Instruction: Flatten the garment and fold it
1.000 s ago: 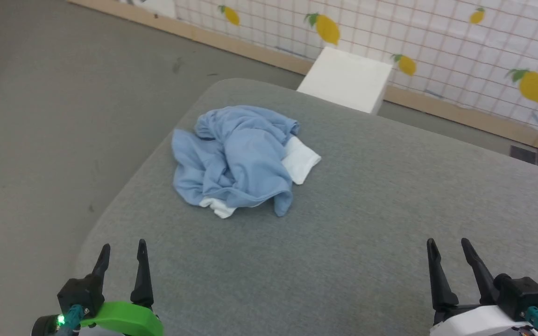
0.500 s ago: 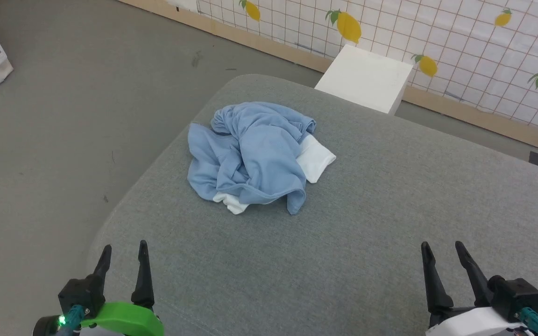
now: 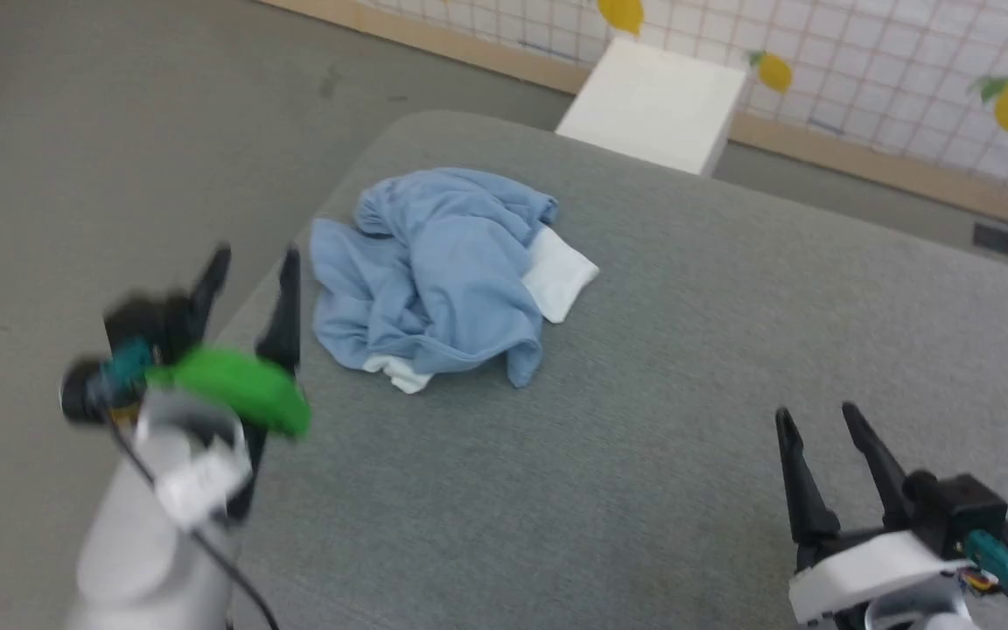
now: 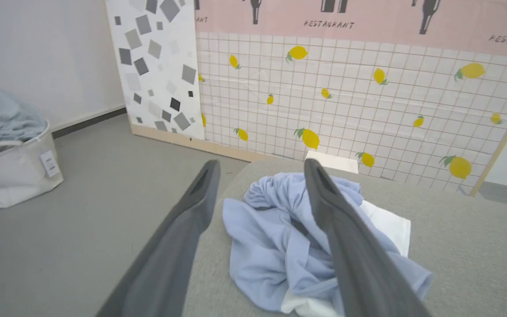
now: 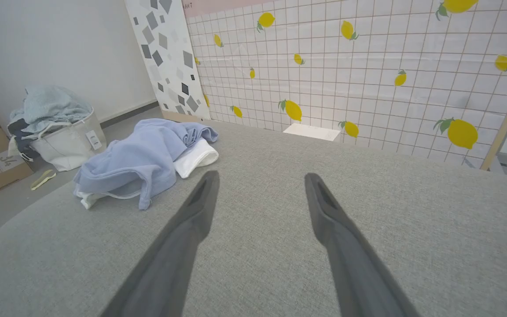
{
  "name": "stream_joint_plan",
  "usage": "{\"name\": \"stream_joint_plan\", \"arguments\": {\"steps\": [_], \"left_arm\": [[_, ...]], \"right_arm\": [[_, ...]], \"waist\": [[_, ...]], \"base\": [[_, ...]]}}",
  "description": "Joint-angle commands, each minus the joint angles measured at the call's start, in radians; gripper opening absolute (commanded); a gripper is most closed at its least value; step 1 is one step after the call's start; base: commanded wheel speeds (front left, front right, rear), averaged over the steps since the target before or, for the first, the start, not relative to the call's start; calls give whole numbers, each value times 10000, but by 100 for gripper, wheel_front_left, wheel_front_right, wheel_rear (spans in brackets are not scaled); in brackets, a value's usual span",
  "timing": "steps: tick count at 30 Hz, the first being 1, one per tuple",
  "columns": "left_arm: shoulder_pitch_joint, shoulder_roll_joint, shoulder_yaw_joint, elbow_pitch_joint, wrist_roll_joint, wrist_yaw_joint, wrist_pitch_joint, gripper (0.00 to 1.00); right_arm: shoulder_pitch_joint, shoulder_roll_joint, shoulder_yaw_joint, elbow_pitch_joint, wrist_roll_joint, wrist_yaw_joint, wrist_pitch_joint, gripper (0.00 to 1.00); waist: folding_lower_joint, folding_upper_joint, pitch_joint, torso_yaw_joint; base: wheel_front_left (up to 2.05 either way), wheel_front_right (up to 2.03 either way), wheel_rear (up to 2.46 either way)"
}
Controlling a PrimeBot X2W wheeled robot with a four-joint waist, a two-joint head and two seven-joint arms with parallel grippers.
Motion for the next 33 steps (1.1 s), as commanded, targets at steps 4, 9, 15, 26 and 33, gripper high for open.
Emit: {"name": "stream_joint_plan", "arguments": {"steps": [4, 9, 15, 26, 33], "left_arm": [[-2022, 254, -397, 1487, -810, -213, 1185, 100], [-4011, 564, -899, 3227, -2141, -247, 3838, 100], [-5278, 924, -1590, 4540, -3063, -250, 7031, 100], [-5455, 1134, -2443, 5927, -2528, 93, 8682, 100], [-5197, 965, -2181, 6139, -2820, 128, 7632, 0]], "right_arm": [[-470, 3, -4, -389, -313, -15, 251, 100], [-656, 3, -82, -737, -511, -15, 450, 100], [-653, 3, -247, -1009, -555, -15, 443, 100], [-847, 3, -405, -1303, -602, -15, 380, 100], [-995, 3, -351, -1149, -549, -15, 312, 100]], "waist": [[-1, 36, 1055, -1015], [-1, 36, 1840, -1816], [-1, 36, 2600, -2497], [-1, 36, 3247, -2758], [-1, 36, 3241, -2514]], "base": [[0, 0, 0], [0, 0, 0], [0, 0, 0], [0, 0, 0], [0, 0, 0]]}}
